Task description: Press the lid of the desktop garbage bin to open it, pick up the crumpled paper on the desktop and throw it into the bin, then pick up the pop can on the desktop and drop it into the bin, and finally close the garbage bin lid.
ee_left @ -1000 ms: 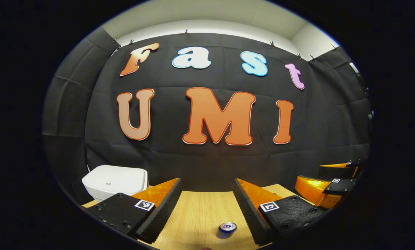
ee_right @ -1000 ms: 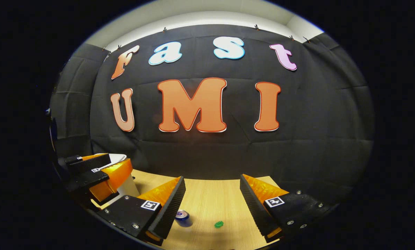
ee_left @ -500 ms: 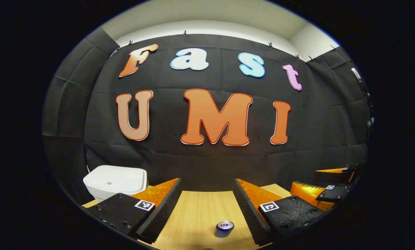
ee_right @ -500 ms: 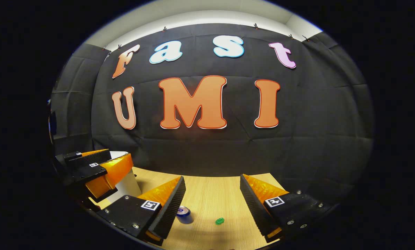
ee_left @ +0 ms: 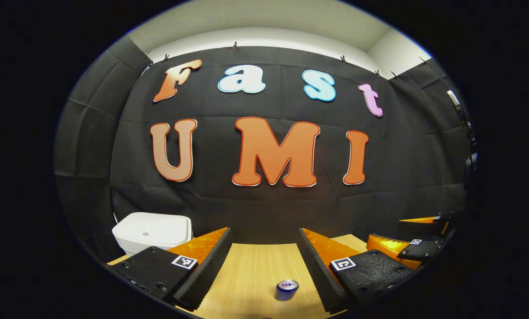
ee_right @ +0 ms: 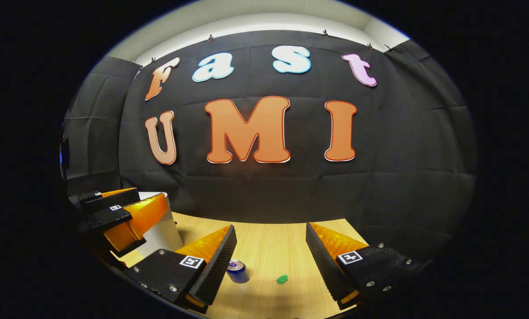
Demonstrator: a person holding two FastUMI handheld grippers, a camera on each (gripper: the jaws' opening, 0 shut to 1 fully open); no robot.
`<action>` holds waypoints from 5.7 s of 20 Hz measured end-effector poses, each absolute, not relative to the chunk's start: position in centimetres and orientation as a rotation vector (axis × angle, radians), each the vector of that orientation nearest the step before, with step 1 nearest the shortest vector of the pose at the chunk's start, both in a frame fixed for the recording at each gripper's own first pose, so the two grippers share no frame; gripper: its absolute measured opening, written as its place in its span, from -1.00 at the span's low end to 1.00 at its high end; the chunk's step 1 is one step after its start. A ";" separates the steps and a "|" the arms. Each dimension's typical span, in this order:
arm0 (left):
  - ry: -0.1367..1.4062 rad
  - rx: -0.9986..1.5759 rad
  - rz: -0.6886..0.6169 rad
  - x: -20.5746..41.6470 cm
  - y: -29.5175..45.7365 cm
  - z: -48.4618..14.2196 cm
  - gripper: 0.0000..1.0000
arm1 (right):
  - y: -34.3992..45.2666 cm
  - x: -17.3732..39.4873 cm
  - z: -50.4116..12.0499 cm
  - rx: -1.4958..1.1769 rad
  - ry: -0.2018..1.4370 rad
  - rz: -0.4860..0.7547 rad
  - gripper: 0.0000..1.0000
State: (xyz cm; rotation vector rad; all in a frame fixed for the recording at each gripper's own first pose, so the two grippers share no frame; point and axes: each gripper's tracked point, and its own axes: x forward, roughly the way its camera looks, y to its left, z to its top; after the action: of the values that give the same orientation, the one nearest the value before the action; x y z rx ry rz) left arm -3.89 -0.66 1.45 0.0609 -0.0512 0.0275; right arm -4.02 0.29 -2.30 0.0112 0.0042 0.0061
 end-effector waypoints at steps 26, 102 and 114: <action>-0.059 0.074 0.170 -4.0 6.1 2.9 0.24 | 0.8 -4.0 -2.7 0.012 0.003 0.011 0.88; -0.080 0.121 0.206 -11.0 5.5 6.2 0.70 | -3.5 7.1 -29.4 -0.083 0.472 -0.010 0.89; 0.004 0.155 0.248 -13.7 6.5 4.3 0.71 | -4.1 9.0 -36.5 -0.140 0.655 -0.037 0.32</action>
State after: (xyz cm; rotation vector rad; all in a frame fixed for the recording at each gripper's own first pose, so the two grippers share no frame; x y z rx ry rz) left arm -13.72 6.48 4.28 0.1549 0.0039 0.2479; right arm 9.01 -4.12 -36.45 -0.1398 0.6552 -0.0368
